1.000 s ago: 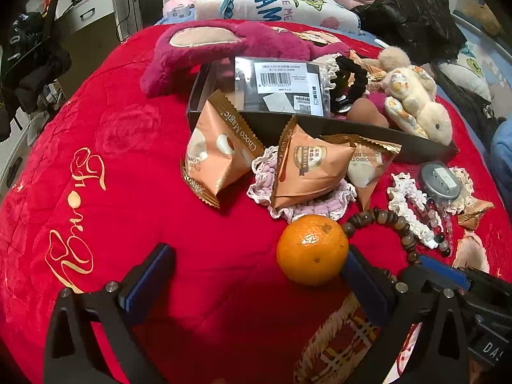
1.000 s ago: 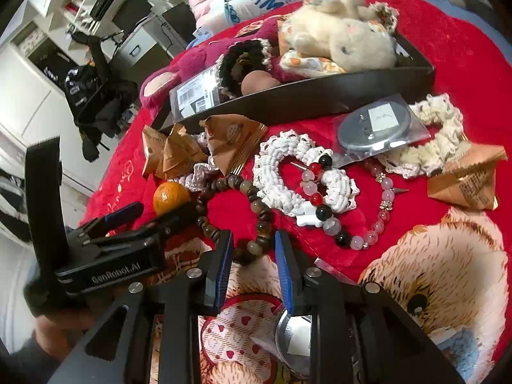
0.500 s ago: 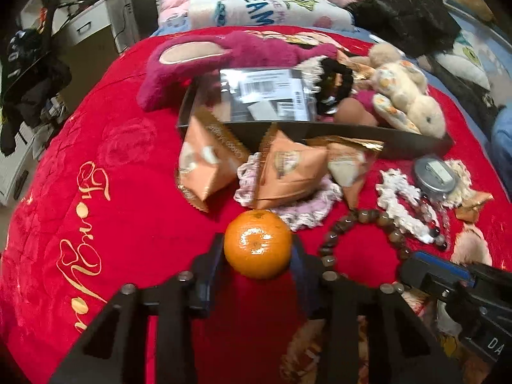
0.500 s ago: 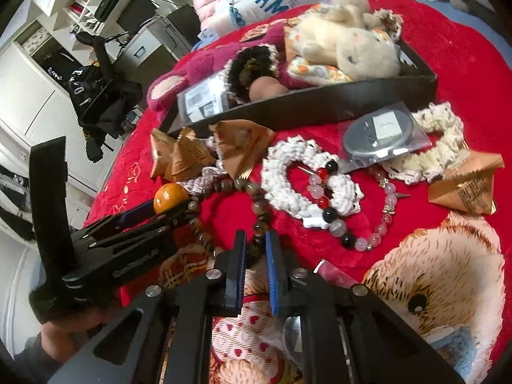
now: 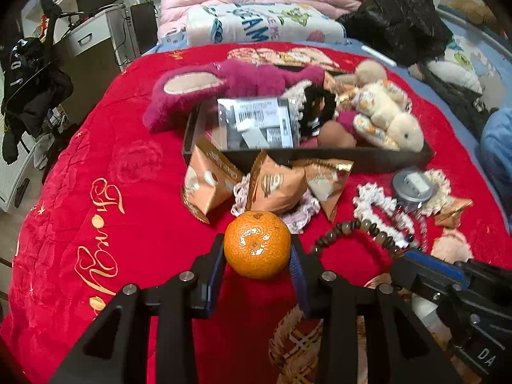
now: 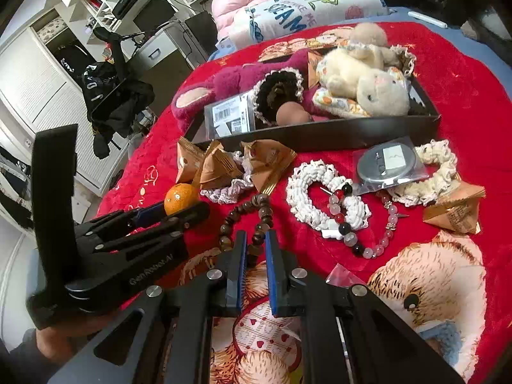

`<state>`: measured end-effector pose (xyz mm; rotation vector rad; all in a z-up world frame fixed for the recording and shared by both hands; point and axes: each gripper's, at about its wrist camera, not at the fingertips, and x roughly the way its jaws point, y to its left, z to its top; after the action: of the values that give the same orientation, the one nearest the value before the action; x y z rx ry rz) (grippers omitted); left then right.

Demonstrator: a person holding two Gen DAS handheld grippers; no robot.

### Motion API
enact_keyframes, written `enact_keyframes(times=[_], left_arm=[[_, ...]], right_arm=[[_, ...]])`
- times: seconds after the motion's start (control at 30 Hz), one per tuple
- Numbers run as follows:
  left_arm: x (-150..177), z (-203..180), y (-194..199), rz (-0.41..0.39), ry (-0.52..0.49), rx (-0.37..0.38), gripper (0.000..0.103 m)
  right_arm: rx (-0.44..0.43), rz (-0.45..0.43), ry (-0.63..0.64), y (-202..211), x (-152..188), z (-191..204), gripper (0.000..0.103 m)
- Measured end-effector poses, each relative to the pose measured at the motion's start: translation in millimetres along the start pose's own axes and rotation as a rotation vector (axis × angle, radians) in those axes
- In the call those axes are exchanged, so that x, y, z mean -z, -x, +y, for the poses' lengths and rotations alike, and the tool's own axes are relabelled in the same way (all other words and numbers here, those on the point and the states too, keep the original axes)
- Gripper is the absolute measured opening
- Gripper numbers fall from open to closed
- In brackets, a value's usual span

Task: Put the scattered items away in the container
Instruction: 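Grasp the mandarin orange with the left tool while the right tool grasps the brown bead bracelet, then carry the orange and bead bracelet over the black tray with both tools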

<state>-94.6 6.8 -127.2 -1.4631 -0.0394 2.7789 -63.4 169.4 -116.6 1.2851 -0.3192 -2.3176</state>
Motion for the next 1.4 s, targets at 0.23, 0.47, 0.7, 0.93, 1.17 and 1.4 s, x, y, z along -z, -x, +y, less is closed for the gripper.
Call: enact_keyframes(times=[0.23, 0.47, 0.7, 0.93, 1.17, 1.4], left_arm=[[-9.3, -11.8, 19.9, -0.080, -0.006, 0.030, 0.039], [-9.1, -7.4, 40.2, -0.103, 0.016, 0.047, 0.039], [-9.7, -14.2, 55.4, -0.138, -0.001, 0.083, 0.039], [-9.2, -18.2, 60.0, -0.136, -0.009, 0.097, 0.039], [-21.0, -19.4, 64.7, -0.133, 0.003, 0.112, 0.039], [-44.0, -15.7, 62.5, -0.122, -0.026, 0.108, 0.039]], right_arm=[[0.014, -0.039, 0.027, 15.1, -4.1, 8.1, 0.011], [0.007, -0.081, 0.037, 35.2, -7.0, 11.9, 0.011], [-0.001, -0.144, 0.042, 61.0, -17.0, 13.6, 0.011], [-0.003, -0.159, 0.043, 68.8, -18.4, 13.2, 0.011], [-0.003, -0.157, 0.048, 65.7, -26.5, 17.2, 0.011], [-0.005, -0.163, 0.014, 65.2, -47.7, 14.9, 0.011]])
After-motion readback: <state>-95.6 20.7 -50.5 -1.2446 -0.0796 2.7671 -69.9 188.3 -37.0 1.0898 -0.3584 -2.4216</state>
